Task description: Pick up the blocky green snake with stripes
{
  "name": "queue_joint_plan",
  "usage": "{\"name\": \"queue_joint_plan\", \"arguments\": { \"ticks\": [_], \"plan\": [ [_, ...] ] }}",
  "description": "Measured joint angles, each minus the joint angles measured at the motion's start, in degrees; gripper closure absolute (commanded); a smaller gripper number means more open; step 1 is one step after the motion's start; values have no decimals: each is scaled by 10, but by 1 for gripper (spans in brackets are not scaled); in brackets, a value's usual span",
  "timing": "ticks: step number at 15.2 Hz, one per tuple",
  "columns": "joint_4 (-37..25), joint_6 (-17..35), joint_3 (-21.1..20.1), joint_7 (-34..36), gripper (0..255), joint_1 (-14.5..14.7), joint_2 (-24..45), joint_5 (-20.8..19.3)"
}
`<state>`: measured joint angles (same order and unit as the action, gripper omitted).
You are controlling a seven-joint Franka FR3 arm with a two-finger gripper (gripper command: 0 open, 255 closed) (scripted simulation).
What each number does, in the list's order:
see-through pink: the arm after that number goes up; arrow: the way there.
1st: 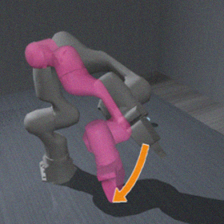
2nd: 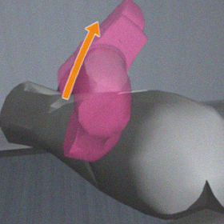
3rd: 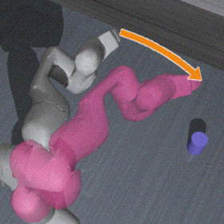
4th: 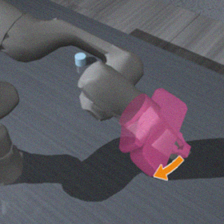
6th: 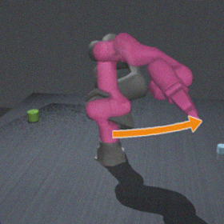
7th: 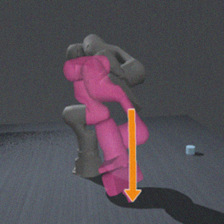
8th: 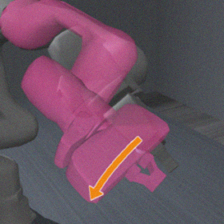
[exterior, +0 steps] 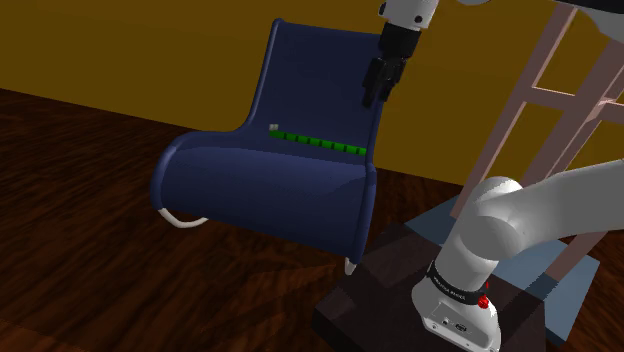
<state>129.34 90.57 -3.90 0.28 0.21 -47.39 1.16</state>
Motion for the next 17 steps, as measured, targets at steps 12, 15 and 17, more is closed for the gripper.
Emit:
{"name": "queue_joint_plan", "arguments": {
  "ticks": [12, 15, 17],
  "plan": [
    [-31, 95, 104, -141, 0, -3, 162, -15],
    [-61, 114, 132, -185, 0, -1, 223, -10],
    [-80, 127, 151, -216, 0, -1, 265, -3]
  ]
}}
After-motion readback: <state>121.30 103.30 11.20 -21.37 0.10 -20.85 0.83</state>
